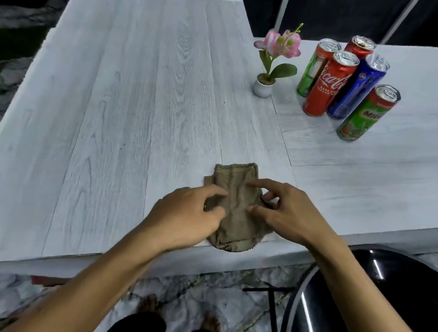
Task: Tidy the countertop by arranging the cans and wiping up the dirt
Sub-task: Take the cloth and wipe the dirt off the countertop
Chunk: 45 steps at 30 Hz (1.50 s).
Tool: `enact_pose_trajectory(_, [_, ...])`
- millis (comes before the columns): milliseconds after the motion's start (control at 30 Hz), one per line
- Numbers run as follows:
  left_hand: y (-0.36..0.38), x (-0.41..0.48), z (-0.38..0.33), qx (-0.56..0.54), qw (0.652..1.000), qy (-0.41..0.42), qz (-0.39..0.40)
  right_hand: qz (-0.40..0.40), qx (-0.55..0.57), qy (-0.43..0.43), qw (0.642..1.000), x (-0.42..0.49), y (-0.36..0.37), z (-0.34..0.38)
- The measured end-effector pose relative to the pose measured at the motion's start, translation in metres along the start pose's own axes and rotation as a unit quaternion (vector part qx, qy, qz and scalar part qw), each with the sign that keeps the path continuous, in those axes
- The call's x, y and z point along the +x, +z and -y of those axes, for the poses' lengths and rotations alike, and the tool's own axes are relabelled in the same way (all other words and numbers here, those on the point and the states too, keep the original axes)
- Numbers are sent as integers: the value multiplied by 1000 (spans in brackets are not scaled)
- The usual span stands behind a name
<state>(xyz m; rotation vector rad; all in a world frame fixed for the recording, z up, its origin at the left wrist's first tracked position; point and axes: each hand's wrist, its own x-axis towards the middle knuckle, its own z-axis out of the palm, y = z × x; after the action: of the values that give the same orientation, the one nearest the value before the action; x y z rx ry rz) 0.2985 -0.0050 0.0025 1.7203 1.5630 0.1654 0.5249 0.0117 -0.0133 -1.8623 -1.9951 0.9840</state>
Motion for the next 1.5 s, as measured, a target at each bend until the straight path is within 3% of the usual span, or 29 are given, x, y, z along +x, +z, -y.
enact_pose_trajectory(167, [19,10,-10,-54,998,-10,-17,5,33,-18,999,6,-2,-7])
enact_pose_trajectory(400, [31,10,-1,-164,978,-3,-131,-36,64,-50,996,10,5,-12])
enact_pose_trajectory(633, [32,5,5,-212,961,-15,-175,-77,49,-61,994,8,13,-11])
enact_pose_trajectory(900, [33,4,6,-215,958,-31,-185,-41,64,-29,997,5,10,-8])
enact_pose_trajectory(1200, [27,5,3,-195,962,-54,-186,-78,-3,-87,993,-1,16,-8])
enact_pose_trajectory(1500, [23,-1,5,-200,965,-38,-167,-70,36,-94,992,-9,15,-11])
